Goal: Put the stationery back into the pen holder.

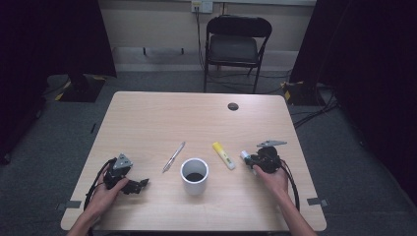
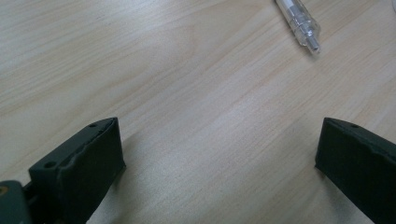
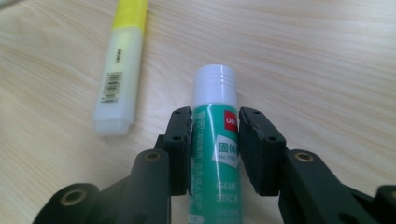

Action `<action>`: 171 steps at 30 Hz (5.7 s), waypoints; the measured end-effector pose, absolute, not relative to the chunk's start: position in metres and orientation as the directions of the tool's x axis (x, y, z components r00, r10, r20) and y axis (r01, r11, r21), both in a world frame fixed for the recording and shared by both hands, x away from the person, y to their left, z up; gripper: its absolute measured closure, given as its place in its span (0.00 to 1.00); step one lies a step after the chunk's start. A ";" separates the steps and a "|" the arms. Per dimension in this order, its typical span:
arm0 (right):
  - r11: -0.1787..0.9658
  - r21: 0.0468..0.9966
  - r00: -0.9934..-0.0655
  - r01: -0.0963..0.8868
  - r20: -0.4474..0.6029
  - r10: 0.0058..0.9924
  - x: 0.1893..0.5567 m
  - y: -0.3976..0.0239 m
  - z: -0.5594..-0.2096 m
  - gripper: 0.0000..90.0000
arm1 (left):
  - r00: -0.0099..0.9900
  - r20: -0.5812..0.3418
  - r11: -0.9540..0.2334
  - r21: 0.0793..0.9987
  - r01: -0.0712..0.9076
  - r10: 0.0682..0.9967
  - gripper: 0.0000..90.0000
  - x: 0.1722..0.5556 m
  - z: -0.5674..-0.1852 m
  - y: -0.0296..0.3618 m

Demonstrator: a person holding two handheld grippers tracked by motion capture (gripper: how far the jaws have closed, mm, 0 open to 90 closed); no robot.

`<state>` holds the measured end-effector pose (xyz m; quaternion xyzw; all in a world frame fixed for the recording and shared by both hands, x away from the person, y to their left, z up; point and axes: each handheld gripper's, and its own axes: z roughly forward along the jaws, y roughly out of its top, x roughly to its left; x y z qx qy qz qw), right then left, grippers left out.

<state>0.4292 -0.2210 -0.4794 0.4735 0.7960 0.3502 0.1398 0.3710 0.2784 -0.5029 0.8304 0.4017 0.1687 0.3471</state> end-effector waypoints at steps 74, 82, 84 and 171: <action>0.184 0.786 -0.521 0.590 0.197 0.831 0.443 -0.227 -0.448 0.73 | 0.613 -0.001 -0.429 0.713 0.554 0.790 0.00 0.374 -0.503 0.276; 0.161 0.843 -0.583 0.514 0.205 0.786 0.436 -0.223 -0.433 0.73 | 0.613 -0.001 -0.429 0.713 0.554 0.790 0.00 0.374 -0.503 0.276; 0.159 0.857 -0.600 0.490 0.200 0.775 0.434 -0.221 -0.429 0.73 | 0.612 0.000 -0.429 0.713 0.554 0.791 0.00 0.374 -0.503 0.276; 0.321 0.900 -0.899 0.296 0.149 0.412 0.399 -0.052 -0.402 0.73 | 0.614 -0.002 -0.430 0.713 0.554 0.789 0.00 0.372 -0.503 0.277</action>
